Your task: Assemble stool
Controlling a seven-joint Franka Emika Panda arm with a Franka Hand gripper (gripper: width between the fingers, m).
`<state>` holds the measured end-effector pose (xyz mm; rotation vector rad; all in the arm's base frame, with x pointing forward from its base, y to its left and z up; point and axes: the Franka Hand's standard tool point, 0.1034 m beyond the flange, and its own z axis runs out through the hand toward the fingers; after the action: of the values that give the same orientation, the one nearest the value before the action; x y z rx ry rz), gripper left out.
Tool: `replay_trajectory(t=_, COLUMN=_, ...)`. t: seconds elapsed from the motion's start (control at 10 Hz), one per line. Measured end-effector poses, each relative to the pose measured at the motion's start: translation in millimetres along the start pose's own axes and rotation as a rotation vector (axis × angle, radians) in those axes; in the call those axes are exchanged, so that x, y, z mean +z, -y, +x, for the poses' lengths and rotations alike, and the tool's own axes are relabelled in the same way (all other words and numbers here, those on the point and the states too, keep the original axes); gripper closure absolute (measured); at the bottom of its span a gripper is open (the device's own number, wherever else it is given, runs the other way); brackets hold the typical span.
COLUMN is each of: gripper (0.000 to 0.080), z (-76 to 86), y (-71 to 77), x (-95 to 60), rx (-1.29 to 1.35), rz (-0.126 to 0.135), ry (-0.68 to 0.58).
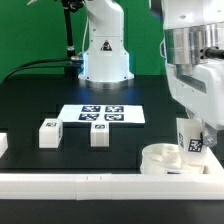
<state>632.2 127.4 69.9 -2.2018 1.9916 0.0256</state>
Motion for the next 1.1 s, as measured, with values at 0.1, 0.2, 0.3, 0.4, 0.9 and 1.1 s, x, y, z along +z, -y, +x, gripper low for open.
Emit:
replay_trajectory(t=0.1, gripper=0.0373, z=-0.3, y=-0.1, x=0.1, rx=-0.017, rz=0.000, ry=0.000)
replay_trajectory(t=0.2, gripper=0.0240, z=-1.8, y=-0.3, x=0.0, rx=-0.034, rz=-0.001, ry=0.002)
replay_trajectory(t=0.3, gripper=0.0240, z=-5.1, y=-1.3, x=-2.3, rx=-0.147, rz=-0.010, ry=0.008)
replay_trajectory(t=0.4, gripper=0.0169, z=-6.6, y=-0.6, x=-10.8, rx=-0.291, rz=-0.016, ry=0.017)
replay_trajectory(t=0.9, gripper=0.0151, z=7.2, y=6.9, x=-29.6, rx=-0.895, rz=0.015, ry=0.005)
replay_trajectory(t=1.1, gripper=0.0151, z=8.8, y=6.9, x=-29.6, rx=-1.054, rz=0.015, ry=0.004)
